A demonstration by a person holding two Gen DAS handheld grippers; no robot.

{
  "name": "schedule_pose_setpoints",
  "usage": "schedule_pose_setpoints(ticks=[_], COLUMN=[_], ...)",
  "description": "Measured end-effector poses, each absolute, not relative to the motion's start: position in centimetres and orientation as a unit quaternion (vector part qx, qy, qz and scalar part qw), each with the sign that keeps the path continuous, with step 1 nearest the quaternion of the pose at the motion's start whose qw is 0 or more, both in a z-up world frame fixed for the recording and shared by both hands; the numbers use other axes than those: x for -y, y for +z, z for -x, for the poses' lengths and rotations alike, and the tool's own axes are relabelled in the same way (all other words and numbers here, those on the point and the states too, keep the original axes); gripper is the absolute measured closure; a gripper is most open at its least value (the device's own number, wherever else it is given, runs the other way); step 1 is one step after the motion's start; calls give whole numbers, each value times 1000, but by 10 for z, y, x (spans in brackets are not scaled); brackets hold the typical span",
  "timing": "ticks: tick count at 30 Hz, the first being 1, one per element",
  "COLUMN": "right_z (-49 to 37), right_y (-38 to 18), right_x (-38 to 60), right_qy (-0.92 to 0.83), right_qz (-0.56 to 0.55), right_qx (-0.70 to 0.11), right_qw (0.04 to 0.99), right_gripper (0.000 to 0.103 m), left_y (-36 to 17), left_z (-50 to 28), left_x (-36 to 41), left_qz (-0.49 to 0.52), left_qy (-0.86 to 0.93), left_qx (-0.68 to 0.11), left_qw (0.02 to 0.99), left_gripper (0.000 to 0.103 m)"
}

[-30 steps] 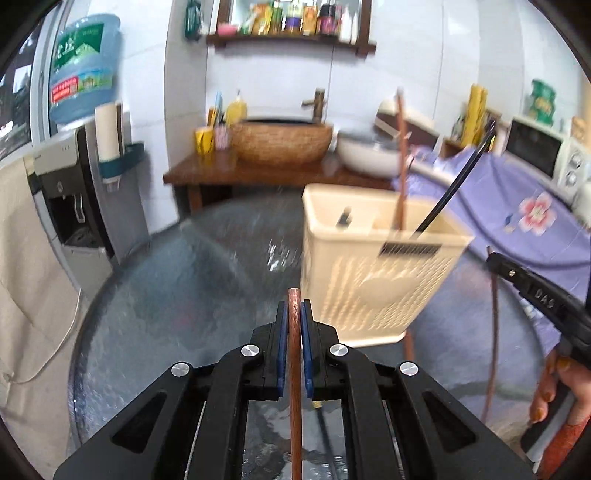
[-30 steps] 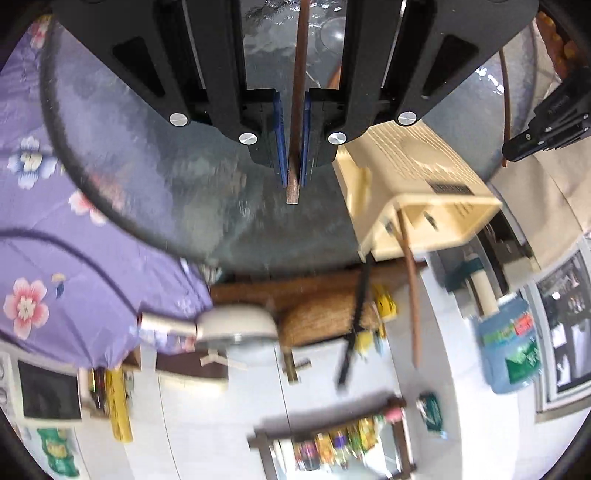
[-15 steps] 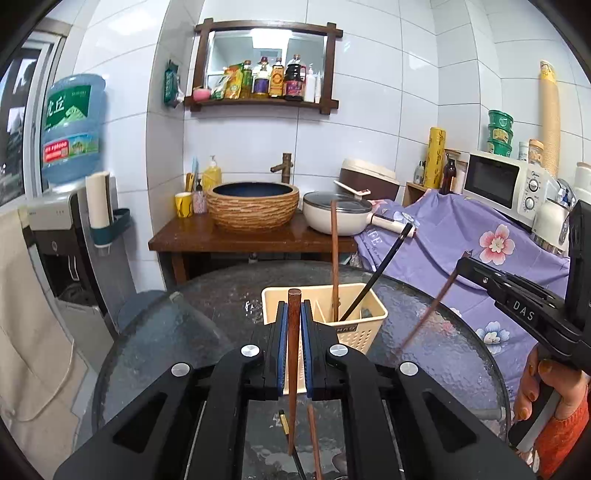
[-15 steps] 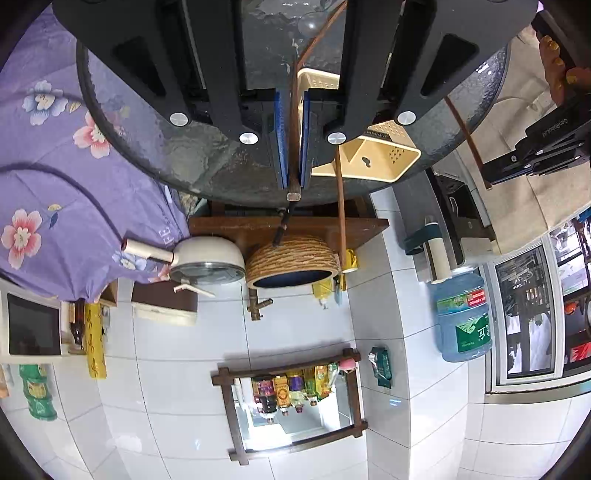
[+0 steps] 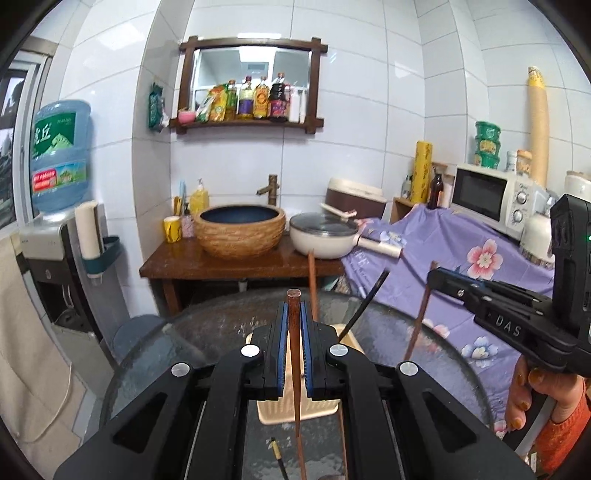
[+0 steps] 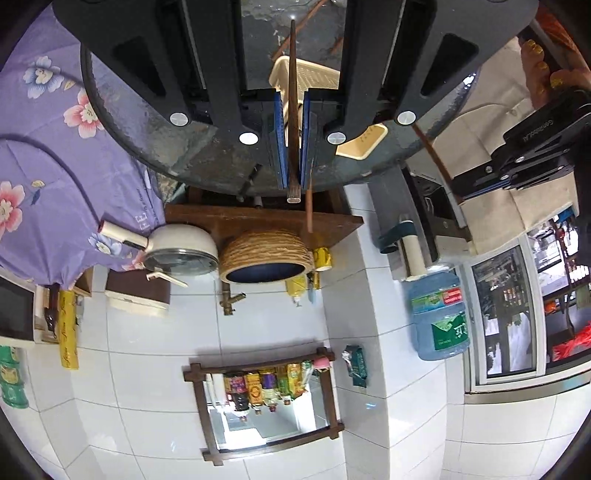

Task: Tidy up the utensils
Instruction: 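Lift the chopstick with the left gripper and lower it into the holder, then open the left gripper to release the chopstick and move back to the table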

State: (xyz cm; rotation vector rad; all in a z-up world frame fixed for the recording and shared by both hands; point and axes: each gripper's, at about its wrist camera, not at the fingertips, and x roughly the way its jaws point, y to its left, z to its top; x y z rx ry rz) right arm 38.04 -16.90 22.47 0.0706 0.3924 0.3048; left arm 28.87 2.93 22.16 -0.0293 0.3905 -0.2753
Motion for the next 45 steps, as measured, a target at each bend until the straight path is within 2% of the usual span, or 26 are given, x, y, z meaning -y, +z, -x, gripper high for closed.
schedule_pose_setpoints(ticks=[9, 14, 18, 27, 35, 37, 38, 39, 40, 41, 42, 45], right_z=[-400, -425, -443, -474, -480, -478, -477, -473, -469, -466, -458, -441], right_y=[317, 336, 310, 217, 186, 184, 184, 185, 185, 186, 186, 182], right_x=[141, 125, 117, 113, 123, 124, 125, 127, 131, 134, 137, 137], right_qy=[157, 141, 132, 114, 104, 104, 102, 100, 100, 100, 94, 99], right_qz=[-12, -11, -8, -8, -9, -5, -3, -2, -5, -8, -7, 17], right_qx=[-155, -157, -183, -260, -267, -267, -264, -259, -254, -247, -234, -232], right_qw=[975, 977, 974, 959, 958, 958, 959, 961, 962, 964, 968, 968], right_gripper=[95, 95, 95, 95, 95, 94, 93, 82, 63, 54, 49, 49], left_y=[301, 316, 298, 211, 172, 170, 170, 171, 173, 174, 174, 170], left_z=[-311, -340, -358, -392, -401, -399, -396, -392, -384, -378, -372, -352], left_x=[-24, -21, -25, -27, -28, -29, -30, -32, -36, -37, -37, -38], left_qz=[15, 13, 24, 27, 31, 32, 35, 40, 48, 49, 47, 35], left_qy=[-124, -87, -71, -57, -65, -69, -69, -68, -65, -63, -62, -70], left_qx=[-149, -149, -169, -255, -287, -286, -282, -272, -254, -243, -236, -226], left_qw=[981, 985, 983, 965, 955, 955, 956, 959, 964, 967, 968, 971], left_gripper=[96, 96, 96, 96, 95, 77, 52, 32, 27, 26, 25, 16])
